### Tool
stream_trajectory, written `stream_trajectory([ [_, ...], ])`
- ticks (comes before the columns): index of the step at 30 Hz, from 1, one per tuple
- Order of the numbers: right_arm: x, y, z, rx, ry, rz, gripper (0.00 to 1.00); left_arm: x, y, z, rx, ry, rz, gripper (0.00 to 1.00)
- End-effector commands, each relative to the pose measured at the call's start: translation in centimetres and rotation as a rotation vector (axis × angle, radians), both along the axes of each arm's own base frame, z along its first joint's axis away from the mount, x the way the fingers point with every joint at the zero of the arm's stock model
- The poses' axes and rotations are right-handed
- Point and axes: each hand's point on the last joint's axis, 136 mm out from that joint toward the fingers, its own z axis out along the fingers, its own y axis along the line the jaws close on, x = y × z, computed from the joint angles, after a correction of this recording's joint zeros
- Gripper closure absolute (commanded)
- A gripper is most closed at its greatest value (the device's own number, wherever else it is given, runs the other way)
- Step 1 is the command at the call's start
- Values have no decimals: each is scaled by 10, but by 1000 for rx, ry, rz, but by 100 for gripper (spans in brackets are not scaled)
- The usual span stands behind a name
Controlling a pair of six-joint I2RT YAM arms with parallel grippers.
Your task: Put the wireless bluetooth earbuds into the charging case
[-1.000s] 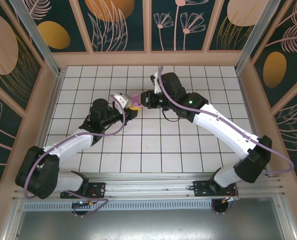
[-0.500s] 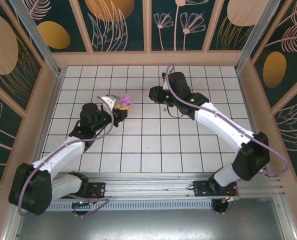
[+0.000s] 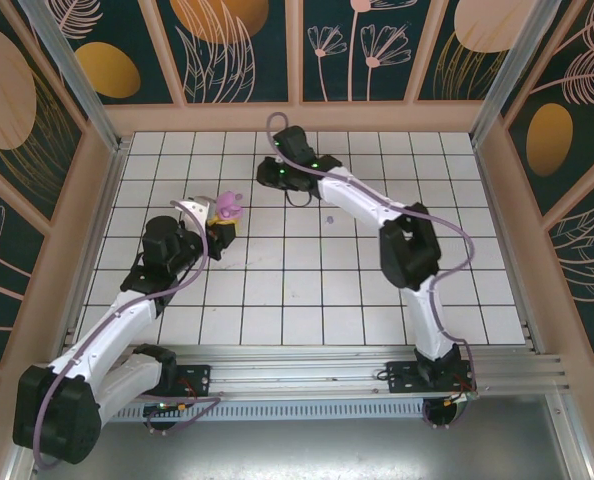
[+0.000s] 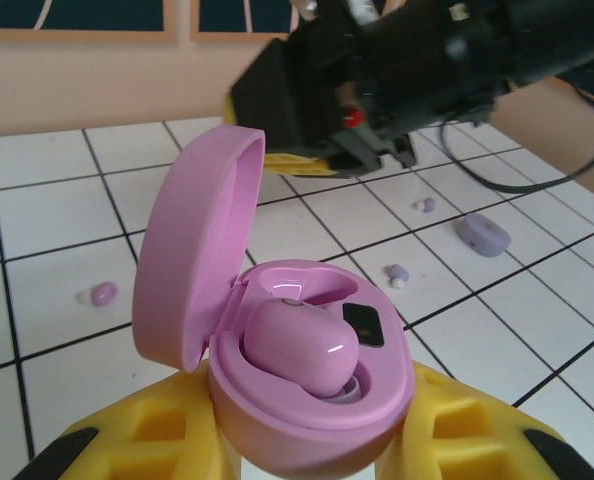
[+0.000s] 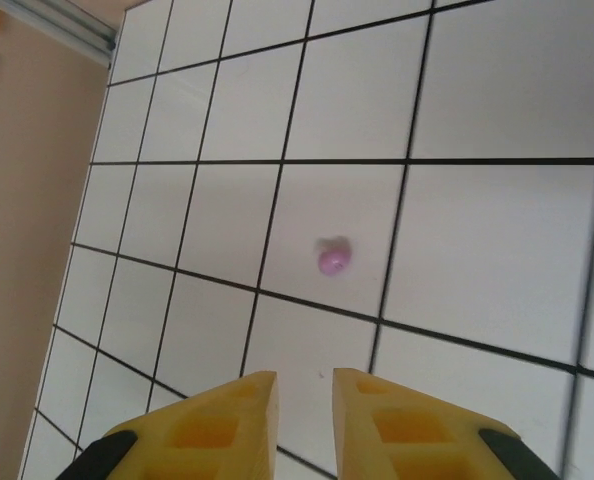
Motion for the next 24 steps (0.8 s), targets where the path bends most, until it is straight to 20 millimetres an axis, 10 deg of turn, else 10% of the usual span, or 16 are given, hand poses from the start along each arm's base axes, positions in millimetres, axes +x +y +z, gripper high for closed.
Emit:
stream_trajectory([
  [1, -1, 20, -24, -8, 93, -18, 79, 1, 10, 0, 13, 13, 50, 96],
  [11, 20, 56, -90, 57, 182, -90, 80, -4, 14, 16, 9, 1, 71, 96],
  [24, 33, 62, -105, 27, 118, -154, 66, -6, 14, 19, 2, -17, 67, 96],
])
